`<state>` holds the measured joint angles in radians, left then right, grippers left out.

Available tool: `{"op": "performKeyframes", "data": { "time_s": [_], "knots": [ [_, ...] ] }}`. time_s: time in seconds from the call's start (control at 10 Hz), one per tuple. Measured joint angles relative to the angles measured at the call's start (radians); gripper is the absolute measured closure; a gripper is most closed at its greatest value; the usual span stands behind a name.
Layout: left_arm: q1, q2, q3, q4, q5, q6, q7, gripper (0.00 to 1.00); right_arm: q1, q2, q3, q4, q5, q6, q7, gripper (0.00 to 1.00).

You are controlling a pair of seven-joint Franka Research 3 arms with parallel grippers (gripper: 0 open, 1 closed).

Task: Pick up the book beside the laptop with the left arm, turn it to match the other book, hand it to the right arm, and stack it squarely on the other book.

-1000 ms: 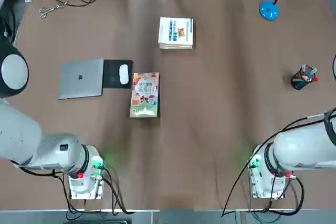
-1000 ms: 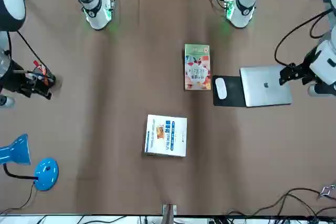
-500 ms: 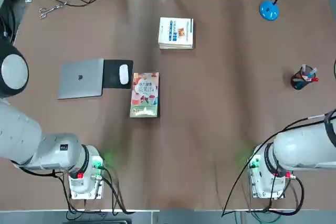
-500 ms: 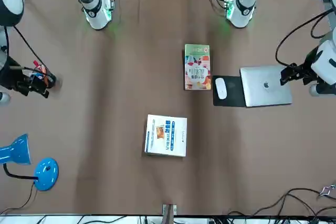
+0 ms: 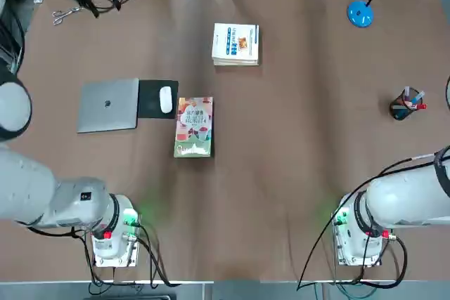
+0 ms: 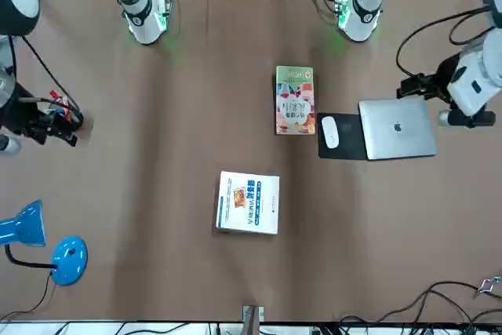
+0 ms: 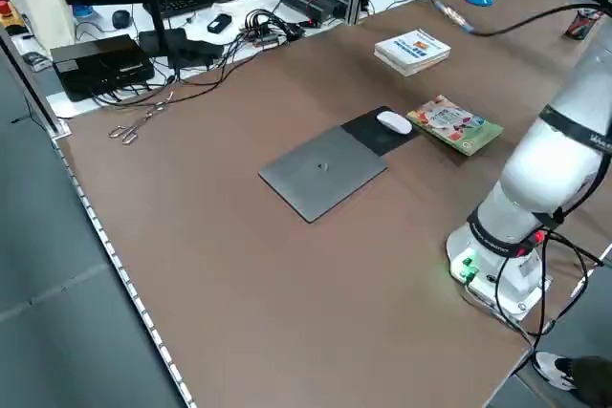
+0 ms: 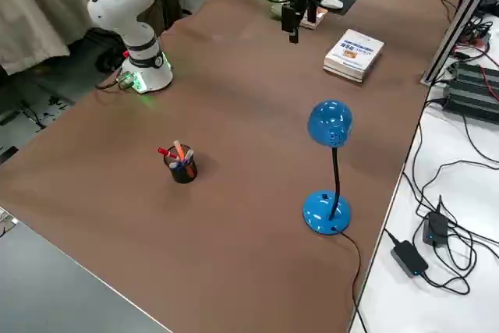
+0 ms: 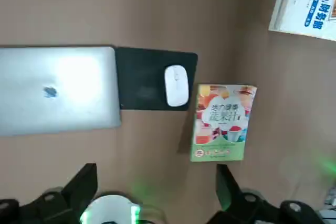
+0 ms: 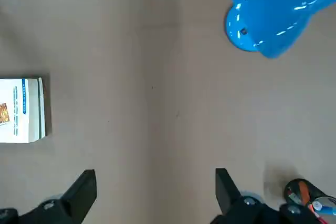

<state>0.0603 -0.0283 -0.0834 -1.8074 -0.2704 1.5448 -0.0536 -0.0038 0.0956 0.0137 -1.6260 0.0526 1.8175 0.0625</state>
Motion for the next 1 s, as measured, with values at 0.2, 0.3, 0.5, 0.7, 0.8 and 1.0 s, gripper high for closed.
{"op": "performKeyframes", "data": {
  "time_s": [0.2, 0.3, 0.5, 0.7, 0.8, 1.0],
  "knots": [
    [0.001, -0.143, -0.001, -0.312, -0.097, 0.124, 0.048, 0.0, 0.066, 0.044, 0.003, -0.005, -0.019, 0.087, 0.002, 0.0],
    [0.001, -0.215, 0.0, -0.466, -0.146, 0.182, 0.092, 0.0, 0.099, 0.077, 0.004, -0.007, -0.024, 0.142, 0.002, 0.0],
    [0.003, -0.327, 0.001, -0.713, -0.245, 0.302, 0.159, 0.0, 0.121, 0.151, 0.004, -0.009, -0.029, 0.233, 0.004, 0.0],
    [0.024, -0.374, 0.001, -0.872, -0.376, 0.353, 0.272, 0.0, 0.122, 0.181, 0.0, -0.008, -0.03, 0.258, 0.003, 0.0],
    [0.035, -0.372, 0.002, -0.936, -0.46, 0.394, 0.348, 0.0, 0.126, 0.18, 0.002, -0.007, -0.03, 0.254, 0.003, 0.0],
    [0.042, -0.336, 0.001, -1.014, -0.596, 0.445, 0.497, 0.0, 0.159, 0.18, 0.004, -0.007, -0.03, 0.252, 0.001, 0.0]
  ]
}}
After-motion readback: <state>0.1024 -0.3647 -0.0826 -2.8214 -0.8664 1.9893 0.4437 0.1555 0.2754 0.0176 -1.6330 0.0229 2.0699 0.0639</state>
